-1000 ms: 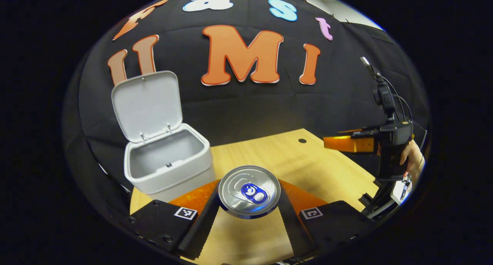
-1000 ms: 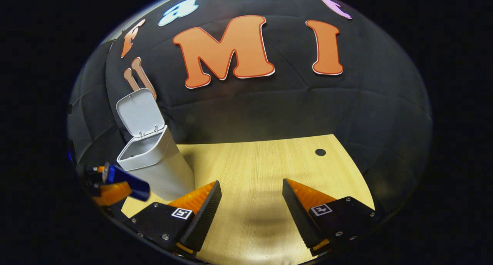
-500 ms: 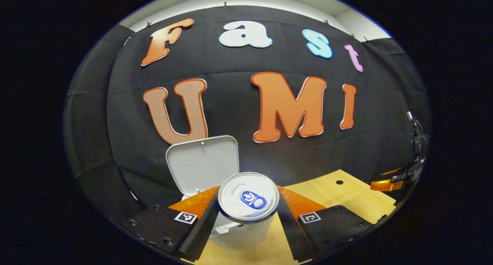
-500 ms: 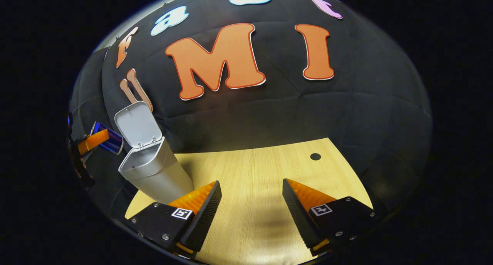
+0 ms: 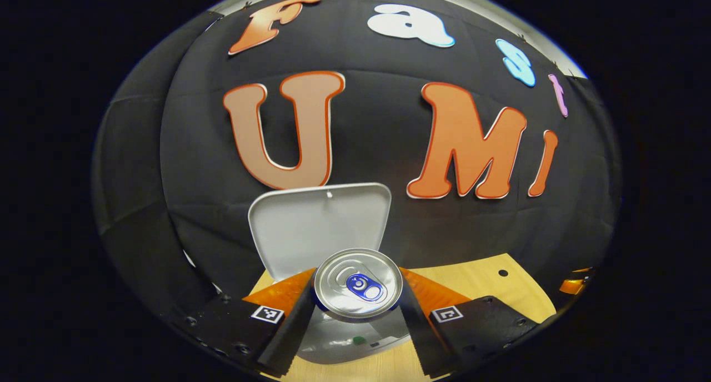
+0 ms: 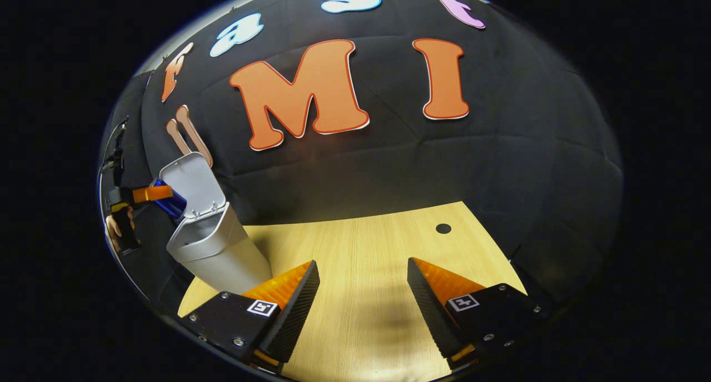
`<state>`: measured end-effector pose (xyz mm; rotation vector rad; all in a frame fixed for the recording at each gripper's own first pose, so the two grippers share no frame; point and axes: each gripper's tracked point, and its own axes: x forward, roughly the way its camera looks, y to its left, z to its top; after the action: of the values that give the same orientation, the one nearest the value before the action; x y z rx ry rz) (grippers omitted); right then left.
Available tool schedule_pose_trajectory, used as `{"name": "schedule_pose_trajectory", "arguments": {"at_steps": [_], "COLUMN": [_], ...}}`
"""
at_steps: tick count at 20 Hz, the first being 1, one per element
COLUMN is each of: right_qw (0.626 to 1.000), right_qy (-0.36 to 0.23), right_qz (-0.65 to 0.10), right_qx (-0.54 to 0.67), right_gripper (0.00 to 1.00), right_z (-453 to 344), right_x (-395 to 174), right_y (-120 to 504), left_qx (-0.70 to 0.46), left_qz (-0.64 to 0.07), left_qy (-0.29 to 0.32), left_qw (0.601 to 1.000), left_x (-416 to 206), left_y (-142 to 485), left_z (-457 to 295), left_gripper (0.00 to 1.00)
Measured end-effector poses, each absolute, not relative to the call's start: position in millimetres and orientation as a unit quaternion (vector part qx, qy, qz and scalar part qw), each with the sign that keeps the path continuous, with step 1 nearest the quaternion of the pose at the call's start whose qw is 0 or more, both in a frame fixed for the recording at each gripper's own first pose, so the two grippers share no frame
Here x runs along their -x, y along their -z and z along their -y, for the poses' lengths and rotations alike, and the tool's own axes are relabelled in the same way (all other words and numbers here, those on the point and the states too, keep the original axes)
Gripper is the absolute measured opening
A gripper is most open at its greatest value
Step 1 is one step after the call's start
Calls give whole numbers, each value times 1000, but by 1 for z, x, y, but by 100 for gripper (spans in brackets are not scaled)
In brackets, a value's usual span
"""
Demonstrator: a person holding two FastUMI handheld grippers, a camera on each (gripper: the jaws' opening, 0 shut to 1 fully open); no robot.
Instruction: Press the lid of the desktop garbage bin to open it, pick up the crumpled paper on the desktop and throw it into the bin, then pick up the pop can on the desktop and drop it into the bin, and finally close the garbage bin lid.
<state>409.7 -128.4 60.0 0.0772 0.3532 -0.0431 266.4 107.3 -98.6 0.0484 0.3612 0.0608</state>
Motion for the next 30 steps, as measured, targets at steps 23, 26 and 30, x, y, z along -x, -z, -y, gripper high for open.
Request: {"name": "schedule_pose_trajectory", "arguments": {"at_steps": [23,26,30], "right_qw": [979,980,980], "right_qy": [-6,-14,-22], "right_qz": [-200,-198,-197], "right_qx": [-32,-32,-32], "right_gripper": [95,95,95], "right_z": [111,106,100], "right_x": [-409,-408,-408], "right_y": [-44,-47,-48], "left_qx": [-57,-66,-66], "left_qz": [-45,-33,-20], "left_qy": [-97,-124,-116], "left_qw": [993,990,991], "left_x": [-263,-268,-279], "left_y": [24,-2,-46], "left_z": [-164,-180,-178], "left_gripper": [94,94,94]}}
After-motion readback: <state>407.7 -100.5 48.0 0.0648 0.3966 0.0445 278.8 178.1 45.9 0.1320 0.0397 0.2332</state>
